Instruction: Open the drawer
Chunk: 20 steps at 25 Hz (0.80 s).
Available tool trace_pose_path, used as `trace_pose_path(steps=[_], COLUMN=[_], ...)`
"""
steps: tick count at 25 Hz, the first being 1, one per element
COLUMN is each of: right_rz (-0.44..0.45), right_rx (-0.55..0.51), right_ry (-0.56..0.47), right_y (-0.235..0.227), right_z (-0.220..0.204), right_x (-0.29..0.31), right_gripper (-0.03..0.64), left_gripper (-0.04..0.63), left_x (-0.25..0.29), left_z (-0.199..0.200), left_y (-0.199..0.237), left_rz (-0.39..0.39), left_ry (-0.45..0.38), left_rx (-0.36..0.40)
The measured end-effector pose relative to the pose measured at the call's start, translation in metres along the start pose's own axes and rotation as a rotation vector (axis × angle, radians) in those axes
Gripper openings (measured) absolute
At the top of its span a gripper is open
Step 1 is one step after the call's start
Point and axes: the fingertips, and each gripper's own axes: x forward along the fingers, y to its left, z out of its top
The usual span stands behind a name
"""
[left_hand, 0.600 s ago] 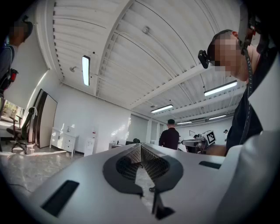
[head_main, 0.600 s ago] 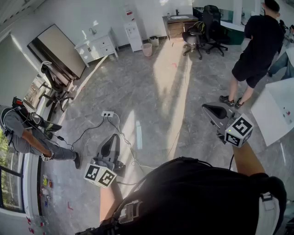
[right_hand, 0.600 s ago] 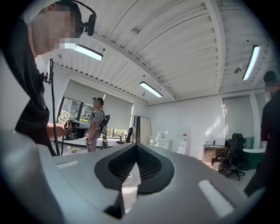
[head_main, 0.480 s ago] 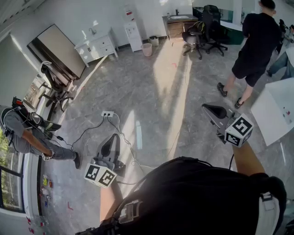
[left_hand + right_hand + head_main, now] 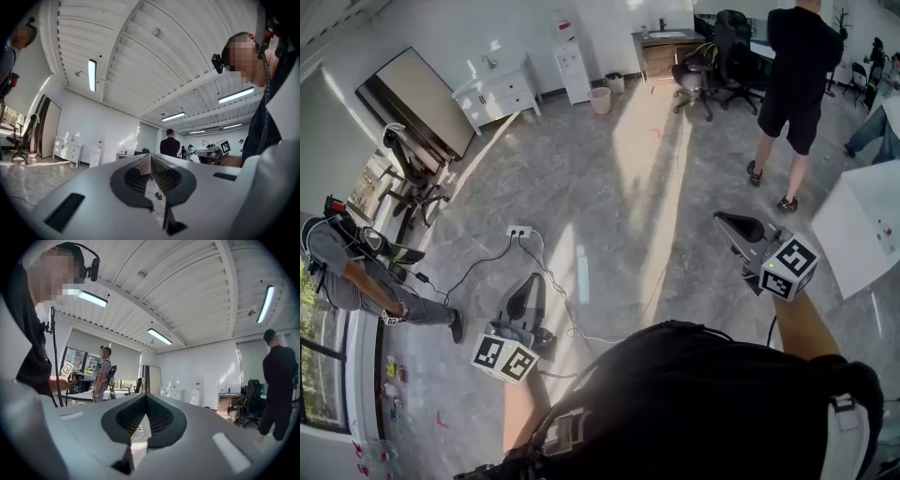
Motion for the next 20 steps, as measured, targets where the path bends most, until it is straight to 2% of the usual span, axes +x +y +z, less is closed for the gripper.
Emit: trace_pose_path(steps=[3, 12, 20], right_rz=[-0.006, -0.011, -0.016], right_rx=[0.034, 0.030, 0.031], right_ry=[-0.025, -0.040, -0.048], right_y=[-0.005, -0.013, -0.046], right_z=[0.005, -0.001, 0.000], right_x=[-0.001, -0.006, -0.036], right_gripper=[0.000, 0.002, 0.002], left_gripper=[0.000, 0.000, 0.000], left_x=[0.002, 0.013, 0.048], left_z=[0.003, -0.003, -0.004], left_y=[-0.001, -0.006, -0.039], left_rz=[-0.002, -0.010, -0.029], left_ry=[0.001, 0.012, 0.024], left_rx=[0.000, 0.002, 0.007])
